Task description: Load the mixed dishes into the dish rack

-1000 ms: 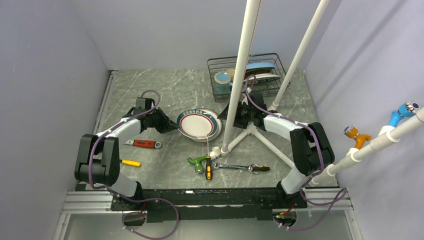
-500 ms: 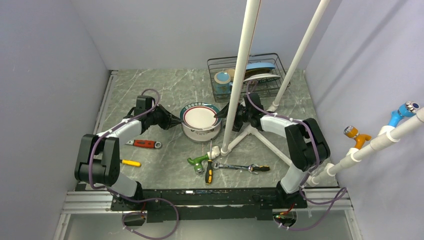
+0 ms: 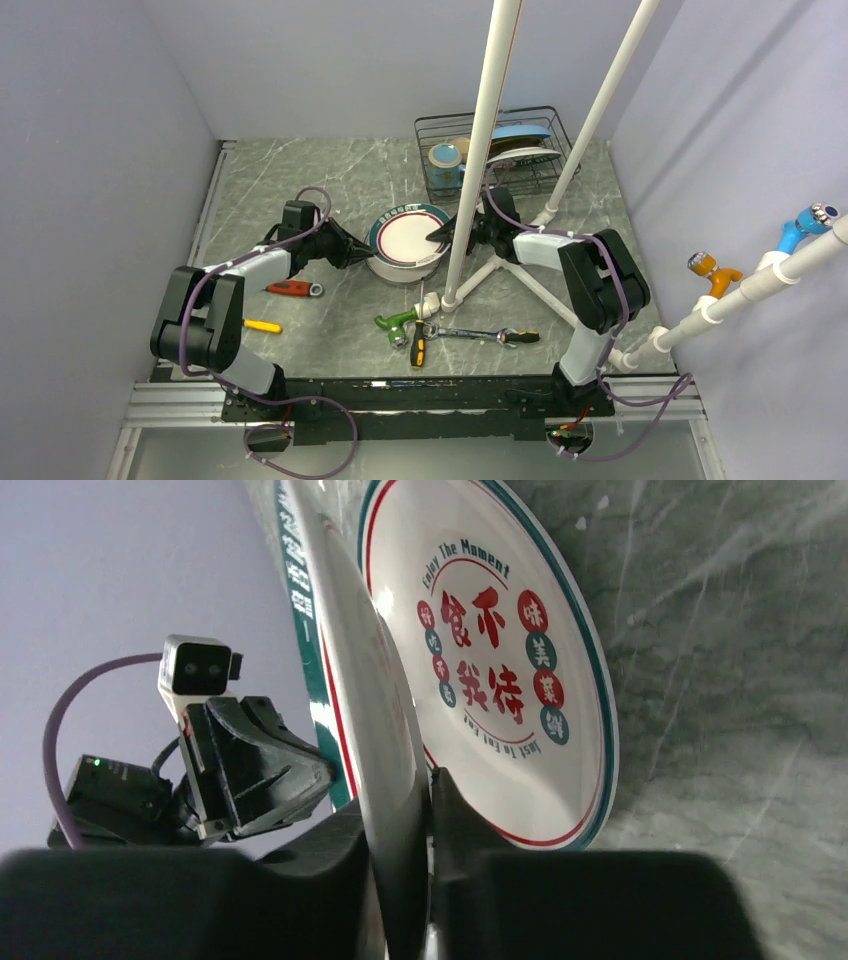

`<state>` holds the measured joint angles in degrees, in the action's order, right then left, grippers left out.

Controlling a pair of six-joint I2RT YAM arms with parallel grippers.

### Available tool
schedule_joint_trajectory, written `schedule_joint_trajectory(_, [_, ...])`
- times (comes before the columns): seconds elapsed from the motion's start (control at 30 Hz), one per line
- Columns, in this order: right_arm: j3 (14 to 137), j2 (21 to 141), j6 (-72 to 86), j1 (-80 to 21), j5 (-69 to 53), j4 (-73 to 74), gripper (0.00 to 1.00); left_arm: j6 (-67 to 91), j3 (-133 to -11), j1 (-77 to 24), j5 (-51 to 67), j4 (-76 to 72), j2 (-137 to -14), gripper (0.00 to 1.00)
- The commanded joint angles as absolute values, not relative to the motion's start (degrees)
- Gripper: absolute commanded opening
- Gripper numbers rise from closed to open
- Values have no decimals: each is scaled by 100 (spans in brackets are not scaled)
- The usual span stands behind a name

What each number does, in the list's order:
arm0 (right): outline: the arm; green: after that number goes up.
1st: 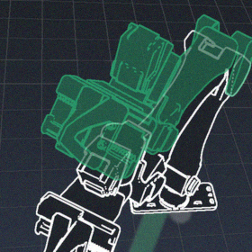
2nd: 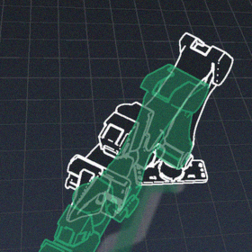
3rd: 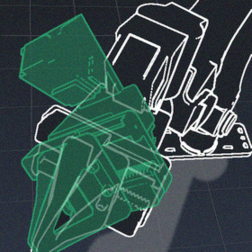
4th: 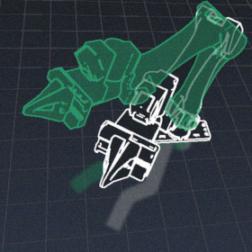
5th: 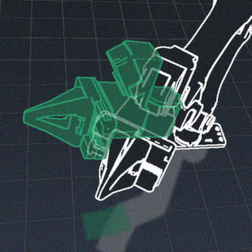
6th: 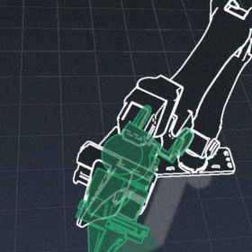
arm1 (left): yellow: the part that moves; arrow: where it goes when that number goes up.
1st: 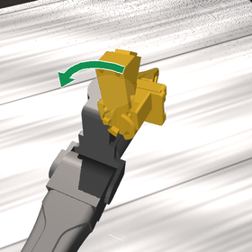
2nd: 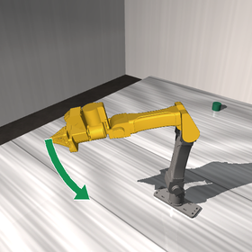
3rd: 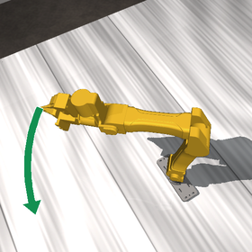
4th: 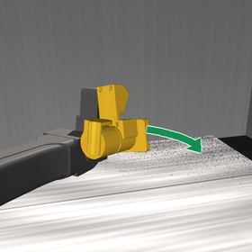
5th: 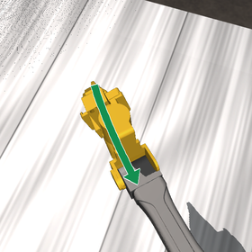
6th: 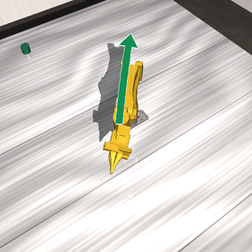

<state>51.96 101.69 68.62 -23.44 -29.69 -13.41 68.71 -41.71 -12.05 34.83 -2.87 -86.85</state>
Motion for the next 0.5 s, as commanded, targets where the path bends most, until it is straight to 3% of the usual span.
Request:
schedule_joint_trajectory(0.0, [5109, 9963, 6989, -2391, -3013, -2031, 12, 6770, -4214, -1314, 3839, -710, -8617, 0])
schedule_joint_trajectory(0.13, [5107, 9831, 6840, -2390, -2974, -1996, 0, 6271, -4431, -1377, 3629, -241, -8458, 0])
schedule_joint_trajectory(0.27, [5266, 9496, 6341, -2379, -2733, -1616, 0, 5638, -4651, -1380, 3488, 199, -8230, 0])
schedule_joint_trajectory(0.3, [5311, 9379, 6188, -2384, -2641, -1484, 0, 5501, -4682, -1375, 3420, 325, -8151, 5])
schedule_joint_trajectory(0.47, [5637, 8847, 5382, -2382, -2137, -715, 0, 4870, -4781, -1380, 3142, 706, -7805, 49])
